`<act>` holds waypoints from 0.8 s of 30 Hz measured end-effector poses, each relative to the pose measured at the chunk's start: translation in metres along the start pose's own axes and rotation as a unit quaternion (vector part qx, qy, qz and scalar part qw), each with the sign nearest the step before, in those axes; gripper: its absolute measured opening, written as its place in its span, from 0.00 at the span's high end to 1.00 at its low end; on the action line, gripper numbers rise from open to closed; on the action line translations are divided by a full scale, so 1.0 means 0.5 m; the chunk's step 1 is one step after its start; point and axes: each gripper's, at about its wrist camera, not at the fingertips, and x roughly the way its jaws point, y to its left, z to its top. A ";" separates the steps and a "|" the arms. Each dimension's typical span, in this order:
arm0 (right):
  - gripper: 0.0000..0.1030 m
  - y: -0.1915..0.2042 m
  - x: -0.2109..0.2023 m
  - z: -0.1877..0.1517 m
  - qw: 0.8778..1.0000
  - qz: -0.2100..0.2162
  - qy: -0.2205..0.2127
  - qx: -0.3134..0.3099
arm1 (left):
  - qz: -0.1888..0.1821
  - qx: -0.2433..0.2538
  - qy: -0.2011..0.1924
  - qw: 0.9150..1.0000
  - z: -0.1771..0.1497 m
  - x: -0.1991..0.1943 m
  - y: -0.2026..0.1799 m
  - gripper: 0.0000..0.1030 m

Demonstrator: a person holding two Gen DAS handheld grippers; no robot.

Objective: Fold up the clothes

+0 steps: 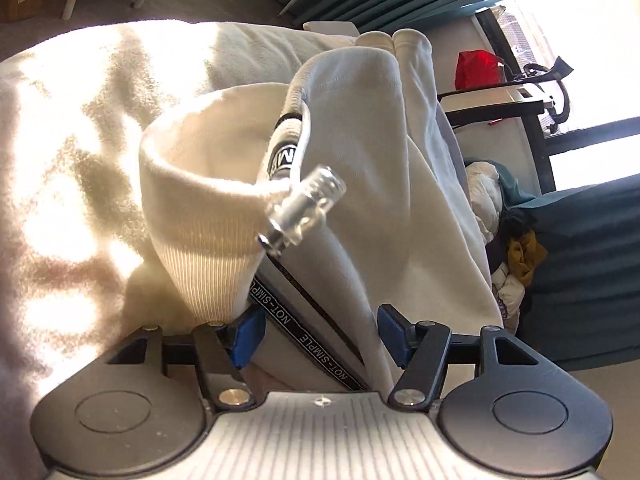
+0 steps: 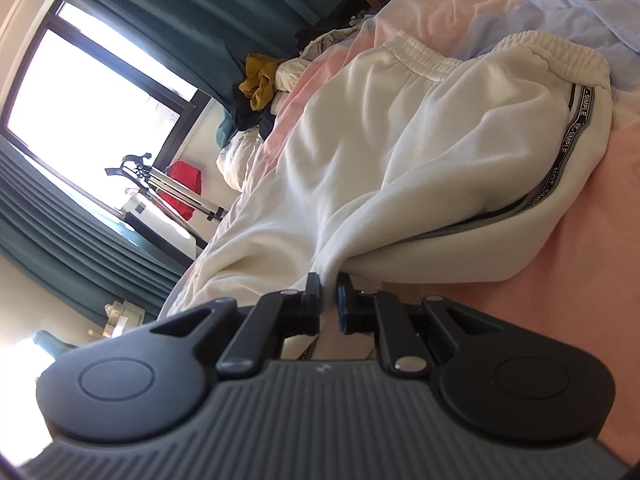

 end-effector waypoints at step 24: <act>0.89 0.003 -0.012 0.001 1.000 0.016 -0.007 0.001 | -0.095 0.021 -0.069 0.993 0.003 -0.347 -0.046 0.96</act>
